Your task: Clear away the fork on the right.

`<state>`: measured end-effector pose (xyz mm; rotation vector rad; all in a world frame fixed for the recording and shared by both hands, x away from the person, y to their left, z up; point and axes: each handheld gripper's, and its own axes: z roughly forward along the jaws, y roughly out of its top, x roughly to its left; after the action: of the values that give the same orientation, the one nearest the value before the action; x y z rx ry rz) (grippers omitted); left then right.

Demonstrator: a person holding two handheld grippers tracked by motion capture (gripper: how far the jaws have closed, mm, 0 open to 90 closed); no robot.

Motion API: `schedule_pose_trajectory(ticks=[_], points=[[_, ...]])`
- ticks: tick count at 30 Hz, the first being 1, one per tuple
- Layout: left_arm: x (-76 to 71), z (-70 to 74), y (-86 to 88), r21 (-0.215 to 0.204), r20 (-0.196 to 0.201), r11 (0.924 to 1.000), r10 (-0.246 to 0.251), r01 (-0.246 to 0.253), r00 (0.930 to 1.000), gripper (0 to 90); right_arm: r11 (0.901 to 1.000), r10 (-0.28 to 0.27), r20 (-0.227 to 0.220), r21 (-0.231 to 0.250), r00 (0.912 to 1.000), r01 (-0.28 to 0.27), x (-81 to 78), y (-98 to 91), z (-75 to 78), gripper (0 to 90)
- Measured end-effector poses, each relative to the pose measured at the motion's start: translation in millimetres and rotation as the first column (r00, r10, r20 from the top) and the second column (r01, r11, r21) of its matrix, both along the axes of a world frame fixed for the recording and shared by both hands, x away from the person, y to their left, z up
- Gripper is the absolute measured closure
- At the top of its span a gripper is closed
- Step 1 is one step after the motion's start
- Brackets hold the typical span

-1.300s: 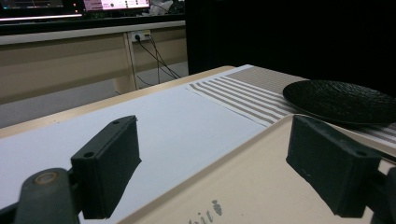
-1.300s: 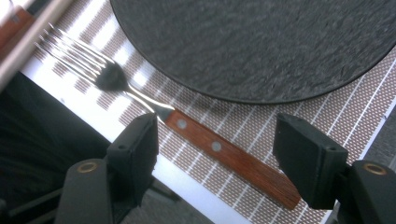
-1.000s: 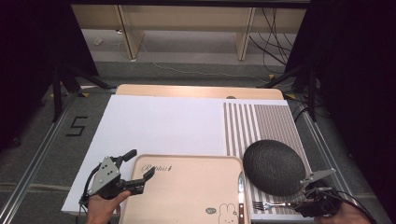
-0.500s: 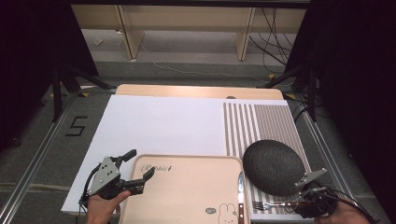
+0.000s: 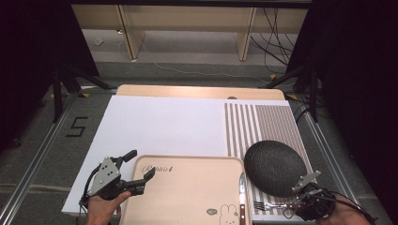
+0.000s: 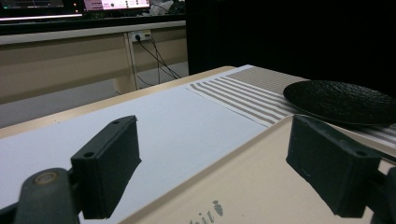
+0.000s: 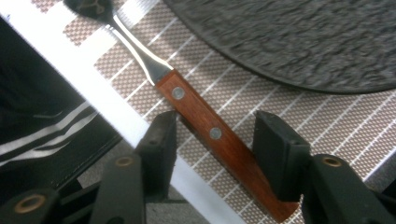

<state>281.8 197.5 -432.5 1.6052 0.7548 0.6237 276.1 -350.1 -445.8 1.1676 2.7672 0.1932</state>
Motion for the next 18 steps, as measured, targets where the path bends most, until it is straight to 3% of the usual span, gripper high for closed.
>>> schedule_pose_trajectory(ticks=[10, 18], points=[[0.0, 0.4, 0.1, 0.0, 0.002, 1.0, 0.001, -0.001, 1.0, 16.2, 0.9963, 0.08, 0.0, -0.032, 0.9968, -0.08, -1.0, 8.2, -0.7, 60.9], [0.7, 0.0, -0.3, -0.012, 0.012, 0.9999, -0.004, 0.004, 0.9999, 16.2, 0.9922, 0.11, 0.0, -0.059, 0.9939, -0.11, -2.5, 14.1, -0.1, 65.2]])
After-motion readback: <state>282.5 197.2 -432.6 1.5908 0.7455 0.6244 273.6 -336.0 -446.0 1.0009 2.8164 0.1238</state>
